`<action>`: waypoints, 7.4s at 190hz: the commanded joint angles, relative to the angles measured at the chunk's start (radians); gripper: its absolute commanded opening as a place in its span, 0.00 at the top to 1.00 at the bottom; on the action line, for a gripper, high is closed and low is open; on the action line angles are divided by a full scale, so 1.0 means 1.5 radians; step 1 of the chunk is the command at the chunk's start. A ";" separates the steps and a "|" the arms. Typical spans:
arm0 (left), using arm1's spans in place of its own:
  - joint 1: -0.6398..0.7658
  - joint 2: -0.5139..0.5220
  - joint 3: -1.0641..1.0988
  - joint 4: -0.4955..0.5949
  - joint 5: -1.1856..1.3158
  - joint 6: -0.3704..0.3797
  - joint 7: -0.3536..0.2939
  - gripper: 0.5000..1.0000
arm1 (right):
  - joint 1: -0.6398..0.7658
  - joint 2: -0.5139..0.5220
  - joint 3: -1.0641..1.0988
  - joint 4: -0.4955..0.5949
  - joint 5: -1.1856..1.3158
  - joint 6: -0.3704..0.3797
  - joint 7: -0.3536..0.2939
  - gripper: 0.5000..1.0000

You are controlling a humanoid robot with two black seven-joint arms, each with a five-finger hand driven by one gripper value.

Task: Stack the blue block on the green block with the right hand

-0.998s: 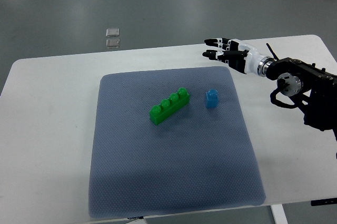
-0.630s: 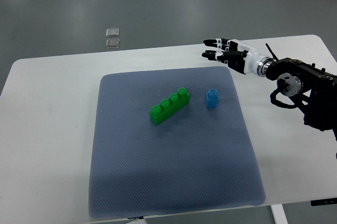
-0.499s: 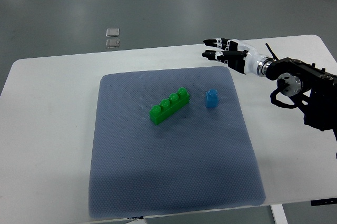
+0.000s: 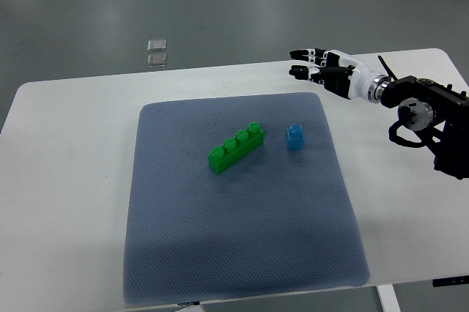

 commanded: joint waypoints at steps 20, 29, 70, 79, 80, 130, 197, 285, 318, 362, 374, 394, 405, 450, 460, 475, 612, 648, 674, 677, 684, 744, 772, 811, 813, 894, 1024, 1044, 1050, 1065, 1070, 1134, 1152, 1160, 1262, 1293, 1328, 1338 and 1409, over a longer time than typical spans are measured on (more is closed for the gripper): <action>0.000 0.000 0.000 0.000 0.000 0.000 0.000 0.00 | 0.011 -0.029 -0.003 0.000 -0.008 0.036 0.002 0.17; 0.000 0.000 0.000 0.000 0.000 0.000 0.000 0.00 | 0.019 -0.032 -0.005 0.001 -0.018 0.036 0.002 0.17; 0.000 0.000 0.000 0.000 0.000 0.000 0.000 0.00 | 0.027 -0.053 0.002 0.010 -0.176 0.027 0.040 0.18; 0.000 0.000 0.000 0.000 0.000 0.000 0.000 0.00 | 0.027 -0.059 0.006 0.015 -0.241 0.024 0.050 0.18; 0.000 0.000 0.000 0.000 0.000 0.000 0.000 0.00 | 0.027 -0.061 0.006 0.015 -0.249 0.023 0.051 0.18; 0.000 0.000 0.000 0.000 0.000 0.000 0.000 0.00 | 0.011 -0.120 -0.004 0.141 -0.455 -0.058 0.112 0.17; 0.000 0.000 0.000 0.000 0.000 0.000 0.000 0.00 | 0.023 -0.158 -0.093 0.265 -0.694 -0.126 0.095 0.18; 0.000 0.000 0.000 0.000 0.000 0.000 0.000 0.00 | 0.030 -0.136 -0.142 0.309 -0.694 -0.178 0.045 0.19; 0.000 0.000 0.000 0.000 0.000 0.000 0.000 0.00 | 0.021 -0.134 -0.144 0.308 -0.696 -0.210 0.024 0.19; 0.000 0.000 0.000 0.000 0.000 0.000 0.000 0.00 | 0.012 -0.120 -0.154 0.309 -0.697 -0.213 0.013 0.19; 0.000 0.000 0.000 0.000 0.000 0.000 0.000 0.00 | 0.012 -0.119 -0.154 0.309 -0.697 -0.212 0.013 0.19; 0.000 0.000 0.000 0.000 0.000 0.000 0.000 0.00 | 0.013 -0.118 -0.154 0.309 -0.696 -0.208 0.013 0.19; 0.000 0.000 0.000 0.000 0.000 0.000 0.000 0.00 | 0.013 -0.113 -0.154 0.309 -0.696 -0.208 0.013 0.19; 0.000 0.000 0.002 0.000 0.000 0.000 0.000 0.00 | 0.006 -0.107 -0.160 0.306 -0.698 -0.214 0.013 0.22; 0.000 0.000 0.000 0.000 0.000 0.000 0.000 0.00 | 0.006 -0.104 -0.162 0.303 -0.699 -0.214 0.013 0.23; 0.000 0.000 0.000 0.000 0.000 0.000 0.000 0.00 | 0.006 -0.104 -0.163 0.301 -0.699 -0.214 0.013 0.25; 0.000 0.000 0.000 0.000 0.000 0.000 0.000 0.00 | 0.005 -0.104 -0.164 0.301 -0.745 -0.212 0.016 0.48; 0.000 0.000 0.000 0.000 0.000 0.000 0.000 0.00 | 0.005 -0.104 -0.167 0.301 -0.750 -0.212 0.018 0.54; 0.000 0.000 0.000 0.000 0.000 0.000 0.000 0.00 | 0.006 -0.104 -0.173 0.301 -0.761 -0.213 0.019 0.57; 0.000 0.000 0.000 0.000 0.000 0.000 0.000 0.00 | 0.006 -0.104 -0.173 0.302 -0.762 -0.213 0.021 0.58; 0.000 0.000 0.000 0.000 0.000 0.000 0.000 0.00 | 0.006 -0.104 -0.173 0.302 -0.762 -0.212 0.021 0.59; 0.000 0.000 0.000 0.000 0.000 0.000 0.000 0.00 | 0.008 -0.104 -0.173 0.306 -0.766 -0.212 0.021 0.60; 0.000 0.000 0.002 0.000 0.000 0.000 0.000 0.00 | 0.008 -0.104 -0.173 0.308 -0.772 -0.212 0.021 0.61; 0.000 0.000 0.000 0.000 0.000 0.000 0.000 0.00 | 0.006 -0.104 -0.173 0.309 -0.788 -0.212 0.022 0.68; 0.000 0.000 0.000 0.000 0.000 0.000 0.000 0.00 | 0.007 -0.104 -0.173 0.309 -0.789 -0.212 0.022 0.68; 0.000 0.000 0.000 0.000 0.000 0.000 0.000 0.00 | 0.007 -0.104 -0.174 0.312 -0.800 -0.212 0.031 0.79; 0.000 0.000 0.000 0.000 0.000 0.000 0.000 0.00 | 0.065 -0.107 -0.166 0.320 -0.817 -0.248 0.142 0.84; 0.000 0.000 0.000 0.000 0.000 0.000 0.000 0.00 | 0.080 -0.095 -0.168 0.321 -0.832 -0.256 0.155 0.84; 0.000 0.000 0.000 0.000 0.000 0.000 0.000 0.00 | 0.085 -0.084 -0.171 0.321 -0.843 -0.259 0.160 0.84; 0.000 0.000 0.000 0.000 0.000 0.000 0.000 0.00 | 0.088 -0.066 -0.173 0.320 -0.873 -0.273 0.164 0.84; 0.000 0.000 0.002 0.000 0.000 0.000 0.000 0.00 | 0.090 -0.064 -0.173 0.320 -0.881 -0.279 0.164 0.84; 0.000 0.000 0.000 0.000 0.000 0.000 0.000 0.00 | 0.128 -0.042 -0.239 0.320 -0.943 -0.311 0.205 0.84; 0.000 0.000 0.000 0.000 0.000 0.000 0.000 0.00 | 0.131 -0.042 -0.255 0.315 -0.973 -0.328 0.213 0.84; 0.000 0.000 0.000 0.000 0.000 0.000 0.000 0.00 | 0.131 -0.041 -0.256 0.314 -0.976 -0.333 0.213 0.84; 0.000 0.000 0.000 0.000 0.000 0.000 0.000 0.00 | 0.130 -0.022 -0.274 0.285 -0.982 -0.330 0.212 0.84; 0.000 0.000 0.000 0.000 0.000 0.000 0.000 0.00 | 0.130 -0.017 -0.275 0.274 -0.989 -0.330 0.212 0.84; 0.000 0.000 0.000 0.000 0.000 0.000 0.000 0.00 | 0.130 -0.008 -0.275 0.262 -0.995 -0.330 0.211 0.84; 0.000 0.000 0.000 0.000 0.000 0.000 0.000 0.00 | 0.130 -0.008 -0.275 0.262 -0.995 -0.330 0.210 0.84; 0.000 0.000 0.000 0.000 0.000 0.000 0.000 0.00 | 0.128 -0.005 -0.277 0.256 -1.004 -0.329 0.209 0.84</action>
